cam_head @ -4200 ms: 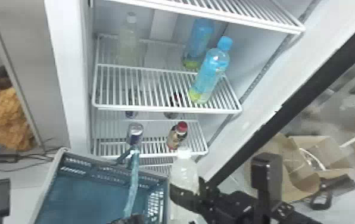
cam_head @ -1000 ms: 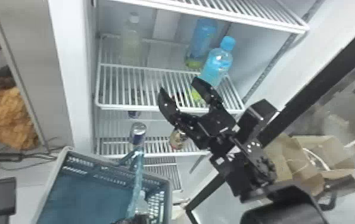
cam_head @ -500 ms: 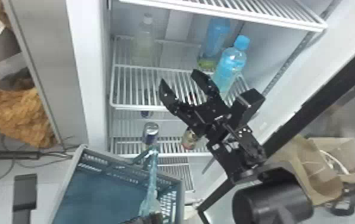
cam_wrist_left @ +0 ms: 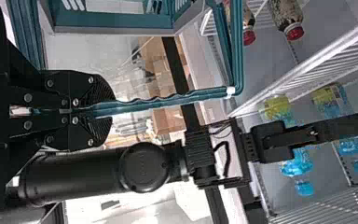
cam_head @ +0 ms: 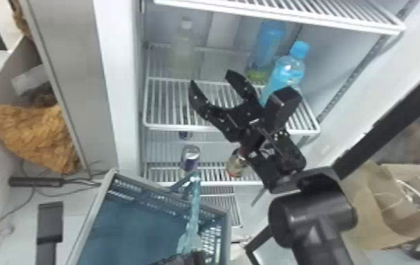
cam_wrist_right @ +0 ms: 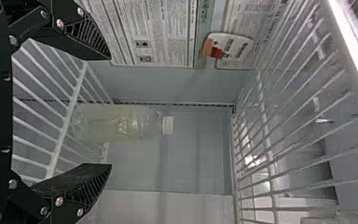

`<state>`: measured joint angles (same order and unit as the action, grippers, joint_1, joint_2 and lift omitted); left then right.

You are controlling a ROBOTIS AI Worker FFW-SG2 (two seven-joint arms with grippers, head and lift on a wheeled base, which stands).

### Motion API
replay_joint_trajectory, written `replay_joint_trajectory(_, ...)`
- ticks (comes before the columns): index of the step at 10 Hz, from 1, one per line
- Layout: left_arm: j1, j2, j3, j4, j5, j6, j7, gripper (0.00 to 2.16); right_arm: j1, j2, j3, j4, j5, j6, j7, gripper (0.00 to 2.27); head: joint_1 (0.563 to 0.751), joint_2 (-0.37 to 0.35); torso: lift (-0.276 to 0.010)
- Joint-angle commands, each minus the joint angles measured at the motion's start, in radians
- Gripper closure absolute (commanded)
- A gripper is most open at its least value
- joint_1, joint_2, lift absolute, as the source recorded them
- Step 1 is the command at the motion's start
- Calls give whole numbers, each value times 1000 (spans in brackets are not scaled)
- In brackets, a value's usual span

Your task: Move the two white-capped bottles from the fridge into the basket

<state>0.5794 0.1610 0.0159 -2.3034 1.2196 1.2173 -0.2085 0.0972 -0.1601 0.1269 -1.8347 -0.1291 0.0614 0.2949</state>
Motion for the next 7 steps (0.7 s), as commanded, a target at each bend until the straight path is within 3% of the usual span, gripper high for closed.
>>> replay_joint_trajectory(1, -3, 0, -2, 0, 1, 0, 1, 1194, -73, 7, 21, 81, 9, -17, -7, 240, 695, -220, 0)
replay_joint_trajectory(7, -22, 8, -20, 15, 7, 0, 3, 1194, -289, 19, 96, 346, 7, -49, -72, 194, 695, -178, 0)
